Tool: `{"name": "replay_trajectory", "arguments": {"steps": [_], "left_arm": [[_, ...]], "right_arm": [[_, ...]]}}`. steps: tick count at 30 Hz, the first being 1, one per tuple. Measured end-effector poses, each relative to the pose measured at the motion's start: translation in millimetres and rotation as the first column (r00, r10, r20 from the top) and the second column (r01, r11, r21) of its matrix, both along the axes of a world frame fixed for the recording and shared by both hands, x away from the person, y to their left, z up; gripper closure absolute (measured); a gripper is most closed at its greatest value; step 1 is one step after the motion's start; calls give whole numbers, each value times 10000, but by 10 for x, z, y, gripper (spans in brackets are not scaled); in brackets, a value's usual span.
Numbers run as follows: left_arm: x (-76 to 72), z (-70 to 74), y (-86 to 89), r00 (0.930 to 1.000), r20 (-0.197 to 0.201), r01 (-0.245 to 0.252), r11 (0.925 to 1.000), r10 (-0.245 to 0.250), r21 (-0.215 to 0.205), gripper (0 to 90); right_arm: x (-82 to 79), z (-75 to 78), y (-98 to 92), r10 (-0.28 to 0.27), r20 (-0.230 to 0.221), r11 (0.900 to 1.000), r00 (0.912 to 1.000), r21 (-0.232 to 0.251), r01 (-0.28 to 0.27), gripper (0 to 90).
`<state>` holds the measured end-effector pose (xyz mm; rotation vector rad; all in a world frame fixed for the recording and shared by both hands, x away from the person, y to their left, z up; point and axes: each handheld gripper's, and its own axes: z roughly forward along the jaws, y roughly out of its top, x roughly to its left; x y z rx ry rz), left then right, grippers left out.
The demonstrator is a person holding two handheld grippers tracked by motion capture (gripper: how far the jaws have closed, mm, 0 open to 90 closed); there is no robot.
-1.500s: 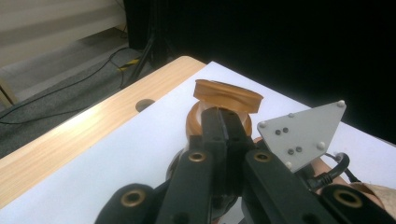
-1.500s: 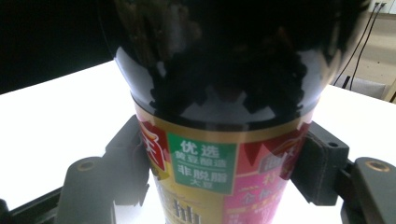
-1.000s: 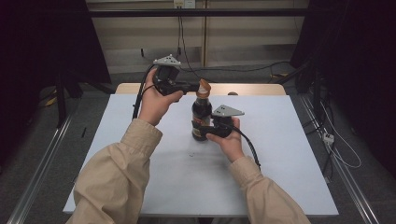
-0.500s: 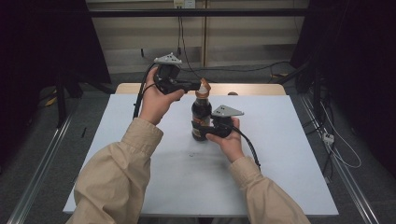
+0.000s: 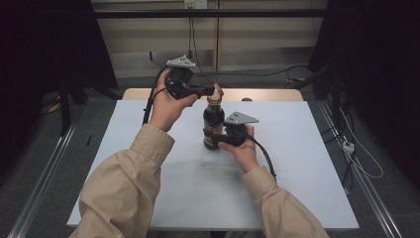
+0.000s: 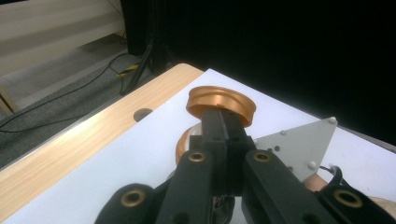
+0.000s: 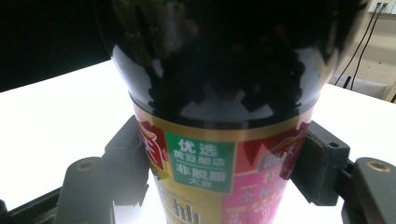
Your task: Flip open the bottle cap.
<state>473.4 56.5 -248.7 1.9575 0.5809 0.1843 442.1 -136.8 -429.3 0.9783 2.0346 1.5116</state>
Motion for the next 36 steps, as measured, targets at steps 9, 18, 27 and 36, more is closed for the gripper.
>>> {"name": "replay_trajectory", "arguments": {"steps": [9, 18, 27, 36], "left_arm": [[7, 3, -14, 10000, -20, 20, 10000, -21, -91, 900], [10, 20, -50, 10000, -24, 73, 9999, -74, -115, 900], [2, 28, -94, 9999, -7, 141, 9999, -141, 1, 900], [-12, 43, -47, 9998, -79, 172, 9995, -174, -247, 900]], "right_arm": [[2, 1, 0, 18, -9, 10000, 10000, -10, -18, 300], [2, 1, 1, 15, -3, 10000, 10000, -25, -15, 300], [1, 1, 2, 10, 3, 10000, 10000, -40, -10, 301], [3, 1, 3, 5, -2, 10000, 10000, -35, -5, 299]]}}
